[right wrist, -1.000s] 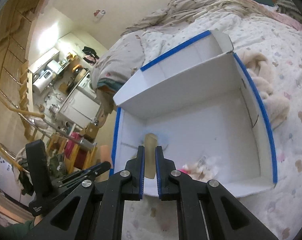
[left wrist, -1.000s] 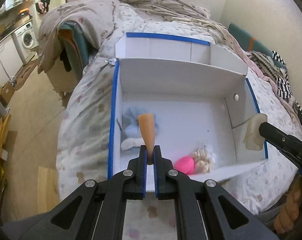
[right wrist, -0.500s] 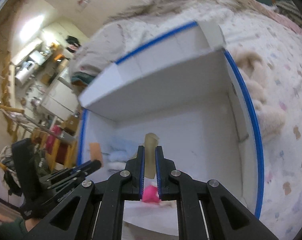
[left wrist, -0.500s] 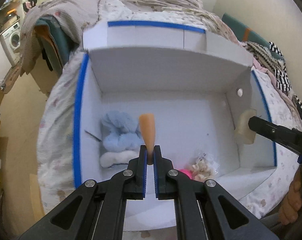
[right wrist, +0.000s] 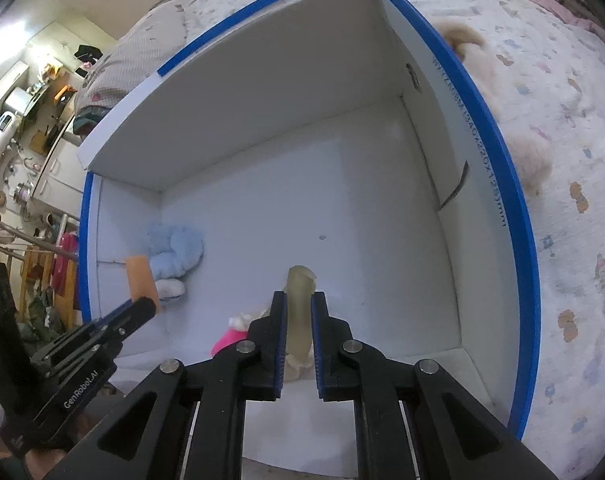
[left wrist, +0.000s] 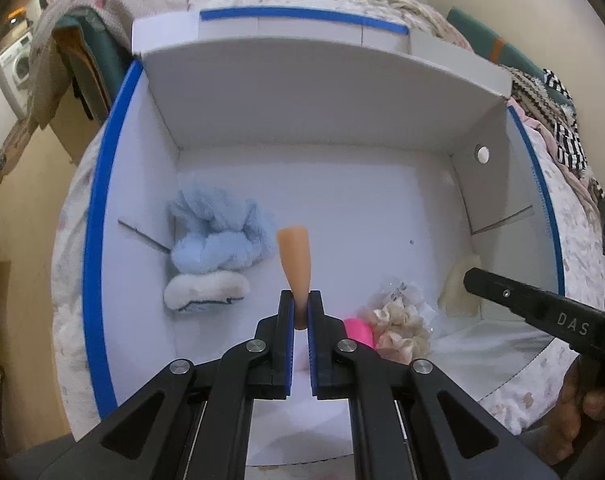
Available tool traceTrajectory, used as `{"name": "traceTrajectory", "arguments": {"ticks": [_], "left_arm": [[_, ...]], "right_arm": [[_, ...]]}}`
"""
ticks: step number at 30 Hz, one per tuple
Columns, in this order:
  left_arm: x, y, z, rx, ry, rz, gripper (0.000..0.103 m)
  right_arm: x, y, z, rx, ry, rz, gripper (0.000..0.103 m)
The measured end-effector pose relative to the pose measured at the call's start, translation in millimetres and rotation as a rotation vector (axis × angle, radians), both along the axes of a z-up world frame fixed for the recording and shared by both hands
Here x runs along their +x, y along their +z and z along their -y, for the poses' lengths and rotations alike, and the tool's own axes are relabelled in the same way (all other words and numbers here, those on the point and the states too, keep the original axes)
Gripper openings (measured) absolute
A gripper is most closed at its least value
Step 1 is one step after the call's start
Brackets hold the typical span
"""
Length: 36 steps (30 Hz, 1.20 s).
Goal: Organize soft objects
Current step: 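Carry the orange sponge and tan piece into the box and open both tools, then withdraw both open tools out of the box toward the bed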
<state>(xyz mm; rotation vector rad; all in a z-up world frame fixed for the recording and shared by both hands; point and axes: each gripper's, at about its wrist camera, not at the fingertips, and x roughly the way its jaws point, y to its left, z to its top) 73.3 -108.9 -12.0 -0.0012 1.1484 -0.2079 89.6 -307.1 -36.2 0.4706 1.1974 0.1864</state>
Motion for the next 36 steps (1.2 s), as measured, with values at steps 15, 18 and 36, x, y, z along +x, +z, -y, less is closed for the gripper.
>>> {"name": "traceTrajectory", "arguments": {"ticks": [15, 18, 36], "left_arm": [[1, -6, -16, 0.053, 0.036, 0.010, 0.007], [0, -5, -17, 0.051, 0.036, 0.005, 0.011], [-2, 8, -18, 0.073, 0.042, 0.057, 0.057]], "right_arm": [[-3, 12, 10, -0.049, -0.061, 0.053, 0.012], [-5, 15, 13, -0.033, -0.080, 0.069, 0.018], [-5, 27, 11, 0.014, -0.090, 0.132, 0.063]]}}
